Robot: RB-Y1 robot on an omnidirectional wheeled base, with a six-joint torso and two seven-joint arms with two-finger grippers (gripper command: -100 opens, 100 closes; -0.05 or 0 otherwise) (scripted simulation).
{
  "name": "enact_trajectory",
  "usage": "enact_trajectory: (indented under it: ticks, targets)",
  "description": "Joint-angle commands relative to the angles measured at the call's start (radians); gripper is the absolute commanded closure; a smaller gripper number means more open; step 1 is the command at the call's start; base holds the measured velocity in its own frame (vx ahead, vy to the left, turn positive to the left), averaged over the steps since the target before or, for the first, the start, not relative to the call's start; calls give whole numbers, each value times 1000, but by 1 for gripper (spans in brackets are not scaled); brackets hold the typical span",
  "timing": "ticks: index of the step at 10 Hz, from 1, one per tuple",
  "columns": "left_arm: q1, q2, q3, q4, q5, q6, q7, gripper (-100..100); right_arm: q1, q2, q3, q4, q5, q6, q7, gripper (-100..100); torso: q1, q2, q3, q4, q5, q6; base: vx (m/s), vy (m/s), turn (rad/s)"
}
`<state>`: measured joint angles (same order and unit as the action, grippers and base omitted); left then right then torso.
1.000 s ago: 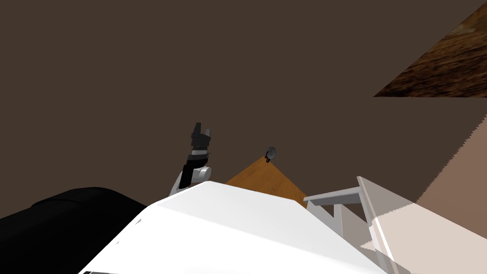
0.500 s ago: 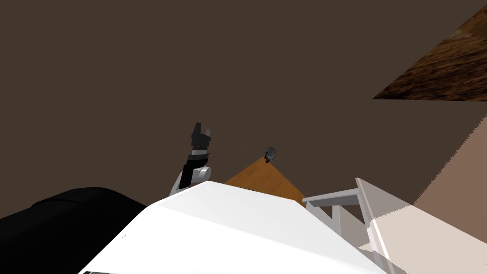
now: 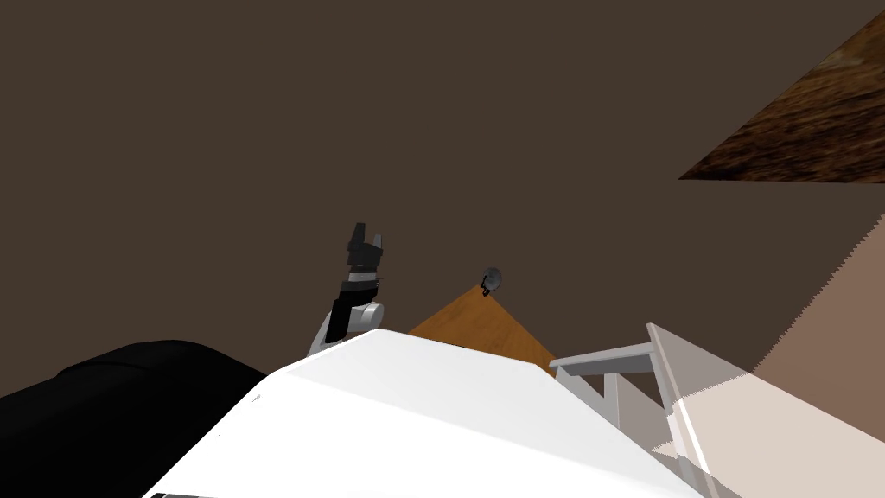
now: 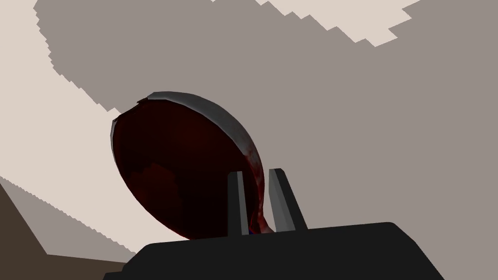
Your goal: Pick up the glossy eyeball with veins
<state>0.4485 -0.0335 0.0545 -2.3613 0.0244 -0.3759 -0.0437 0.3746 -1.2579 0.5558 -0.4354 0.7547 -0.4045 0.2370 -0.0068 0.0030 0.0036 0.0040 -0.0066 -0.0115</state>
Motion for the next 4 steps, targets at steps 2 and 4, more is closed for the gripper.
enact_trajectory:
  ticks: [2, 4]
  targets:
    - [0, 0, 0, 0, 0, 0, 0, 0, -18, -48, -3, 6, 2, -31, -13, 100, 3, 1, 0, 0, 1, 0, -28, 85, -64]
    - [0, 0, 0, 0, 0, 0, 0, 0, -37, -29, -4, 39, 5, -39, 4, 0, 6, 1, 1, 0, 2, 1, -8, 34, -10]
